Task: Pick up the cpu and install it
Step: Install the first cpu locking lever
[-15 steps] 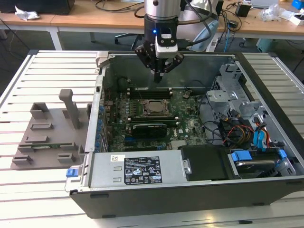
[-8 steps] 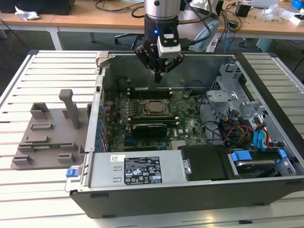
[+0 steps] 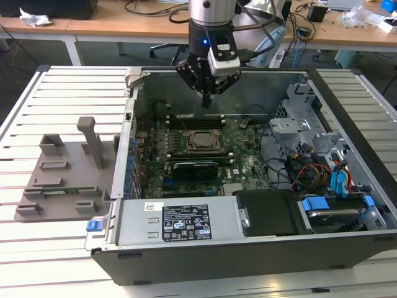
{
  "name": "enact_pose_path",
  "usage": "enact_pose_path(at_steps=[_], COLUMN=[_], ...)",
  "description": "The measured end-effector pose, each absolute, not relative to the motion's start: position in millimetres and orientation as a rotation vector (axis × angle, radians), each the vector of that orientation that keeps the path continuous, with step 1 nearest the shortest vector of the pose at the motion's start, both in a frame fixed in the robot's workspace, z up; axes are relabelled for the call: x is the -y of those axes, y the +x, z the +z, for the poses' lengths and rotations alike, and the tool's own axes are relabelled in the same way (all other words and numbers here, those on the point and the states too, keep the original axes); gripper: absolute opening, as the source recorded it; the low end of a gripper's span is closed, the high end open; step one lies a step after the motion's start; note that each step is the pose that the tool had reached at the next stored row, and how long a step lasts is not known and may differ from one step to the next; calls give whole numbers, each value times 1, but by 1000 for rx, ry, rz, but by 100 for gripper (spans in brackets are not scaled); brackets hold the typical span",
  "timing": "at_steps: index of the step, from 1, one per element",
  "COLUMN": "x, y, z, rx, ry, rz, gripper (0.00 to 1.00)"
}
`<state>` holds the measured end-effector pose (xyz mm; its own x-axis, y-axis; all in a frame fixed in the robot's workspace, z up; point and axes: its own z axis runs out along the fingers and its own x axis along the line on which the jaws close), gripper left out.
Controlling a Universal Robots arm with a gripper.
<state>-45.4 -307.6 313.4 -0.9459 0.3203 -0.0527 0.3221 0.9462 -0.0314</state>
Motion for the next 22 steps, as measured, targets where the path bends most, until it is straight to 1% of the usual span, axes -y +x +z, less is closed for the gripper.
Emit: enact_pose_path(at_steps=[2,3,4,8,9,11,22], x=[308,308,307,308,308,308,307], y=[-45,-45,-45,-45,-45,-45,-45], z=[313,313,313,313,313,313,313], rx=[-3062,-3068,-3069,-3079,-3081,-3083,-3109], ry=[462,444,436,356,320,286,-104], rz=[-31,-4,-2,-10,-32,-44,-38], gripper=[11,11,11,11,11,11,11])
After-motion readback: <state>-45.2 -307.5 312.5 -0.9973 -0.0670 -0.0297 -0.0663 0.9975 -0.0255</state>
